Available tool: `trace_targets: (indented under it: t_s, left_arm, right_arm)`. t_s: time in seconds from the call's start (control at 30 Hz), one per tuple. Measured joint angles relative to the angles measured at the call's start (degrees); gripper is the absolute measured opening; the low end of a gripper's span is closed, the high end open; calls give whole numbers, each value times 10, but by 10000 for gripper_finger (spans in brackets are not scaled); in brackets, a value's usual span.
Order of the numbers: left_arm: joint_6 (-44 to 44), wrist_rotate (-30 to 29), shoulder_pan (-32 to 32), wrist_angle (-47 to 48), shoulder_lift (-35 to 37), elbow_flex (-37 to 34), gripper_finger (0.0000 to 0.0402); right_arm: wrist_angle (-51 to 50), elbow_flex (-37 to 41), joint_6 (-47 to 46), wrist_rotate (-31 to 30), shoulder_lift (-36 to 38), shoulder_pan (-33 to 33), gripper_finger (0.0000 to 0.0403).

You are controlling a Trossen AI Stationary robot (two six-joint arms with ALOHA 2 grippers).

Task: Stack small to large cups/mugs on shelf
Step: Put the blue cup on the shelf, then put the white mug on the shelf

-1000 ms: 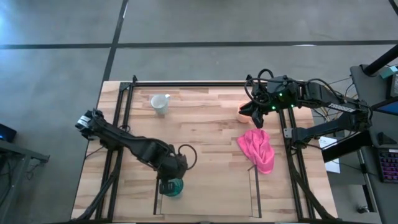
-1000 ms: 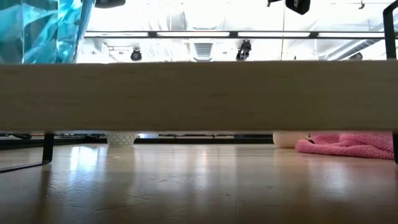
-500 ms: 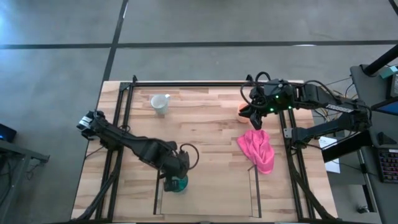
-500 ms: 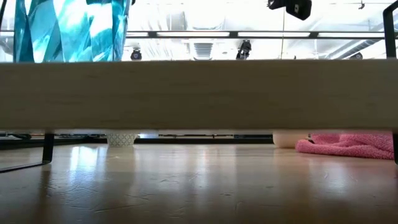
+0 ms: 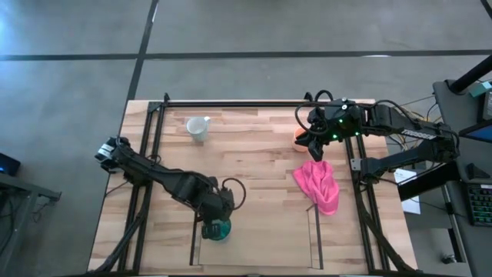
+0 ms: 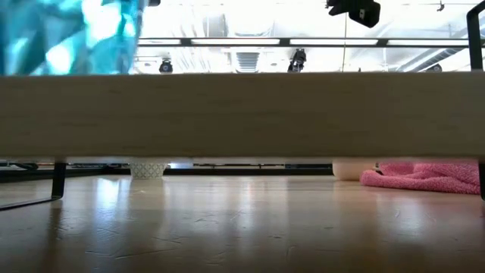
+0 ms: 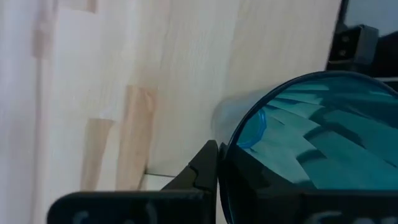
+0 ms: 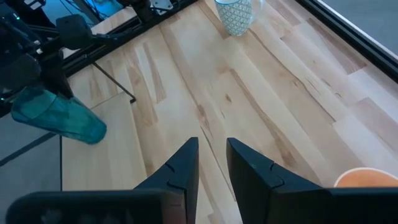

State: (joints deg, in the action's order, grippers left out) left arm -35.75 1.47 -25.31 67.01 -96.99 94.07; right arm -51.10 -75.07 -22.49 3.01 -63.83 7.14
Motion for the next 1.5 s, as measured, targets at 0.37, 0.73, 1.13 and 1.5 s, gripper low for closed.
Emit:
trace_targets:
  t_s: [0.37,0.73,1.13,1.5]
  left_arm:
    - [0,6,2,-6,0,-6,46]
    - [-30,32,2,-15,1,-3,61]
    - [-30,55,2,-38,4,-2,61]
    - [-31,55,2,-36,24,10,61]
  right_arm:
    - [1,0,0,1,0,0,78]
    - [3,0,1,1,0,0,77]
    - [4,0,2,0,0,0,70]
    - [4,0,0,0,0,0,71]
